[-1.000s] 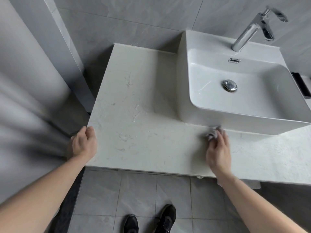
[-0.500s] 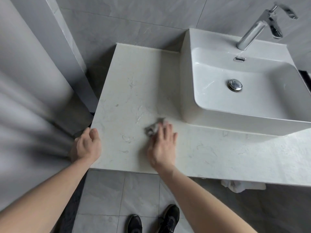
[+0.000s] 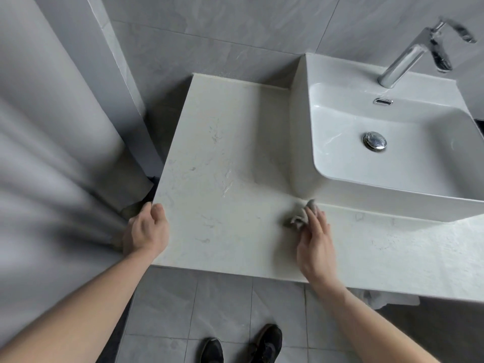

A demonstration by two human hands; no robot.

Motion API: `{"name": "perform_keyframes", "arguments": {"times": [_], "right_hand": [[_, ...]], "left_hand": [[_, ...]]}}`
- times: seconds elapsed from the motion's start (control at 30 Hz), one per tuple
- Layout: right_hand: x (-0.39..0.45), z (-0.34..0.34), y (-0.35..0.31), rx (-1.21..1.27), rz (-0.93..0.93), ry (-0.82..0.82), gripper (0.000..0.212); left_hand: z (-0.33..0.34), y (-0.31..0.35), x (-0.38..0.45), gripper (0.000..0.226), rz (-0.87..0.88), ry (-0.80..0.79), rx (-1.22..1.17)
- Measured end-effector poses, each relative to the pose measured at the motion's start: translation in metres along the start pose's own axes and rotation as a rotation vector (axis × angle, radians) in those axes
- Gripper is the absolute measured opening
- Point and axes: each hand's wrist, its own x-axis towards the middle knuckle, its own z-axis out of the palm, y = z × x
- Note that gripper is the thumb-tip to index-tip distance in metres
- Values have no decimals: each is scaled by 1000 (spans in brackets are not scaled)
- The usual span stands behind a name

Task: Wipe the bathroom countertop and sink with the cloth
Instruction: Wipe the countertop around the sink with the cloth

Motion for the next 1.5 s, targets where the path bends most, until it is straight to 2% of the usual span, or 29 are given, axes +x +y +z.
{"name": "perform_keyframes", "arguments": {"times": [0.07, 0.13, 0.27, 0.4, 0.47, 0.6, 0.7, 0.8, 0.9, 0.97, 1.03, 1.17, 1.3, 1.5], "right_hand": [[15, -23, 30, -64, 198, 78, 48], [24, -34, 45, -97, 308, 117, 49], [24, -3, 15, -160, 313, 102, 54], [5, 48, -41, -178, 129, 1, 56], [-12, 64, -59, -169, -66, -82, 55], [-68, 86, -102, -102, -422, -319, 68], [-98, 92, -117, -10, -552, -463, 56], [-91, 72, -109, 153, -485, -476, 55], [-62, 36, -81, 259, -302, -311, 59], [-35, 8, -47, 223, -173, -139, 53], [-9, -19, -9, 123, -28, -34, 48], [3, -42, 35, -111, 174, -45, 44], [-16, -7, 8, -206, 138, -81, 62], [-46, 82, -107, -86, -245, -252, 49]], "left_hand": [[-2, 2, -2, 45, -8, -7, 4], [-4, 3, -3, 47, -13, -6, 14], [-1, 2, -1, 40, -10, 3, 10], [-2, 2, -1, 41, -8, 12, 24], [-1, 2, -1, 40, -5, 8, 30], [-1, 1, -1, 39, -4, 8, 43], [0, 1, 0, 41, 19, 21, 54], [0, 1, 0, 43, 25, 25, 54], [0, 0, -1, 45, 7, 6, 53], [-1, 2, -2, 46, 5, -1, 52], [-2, 3, -2, 49, 0, -7, 48], [0, 0, 0, 44, 12, 0, 32], [1, 0, 1, 39, -15, 12, 19], [1, -5, 6, 57, -11, -6, -1]]}}
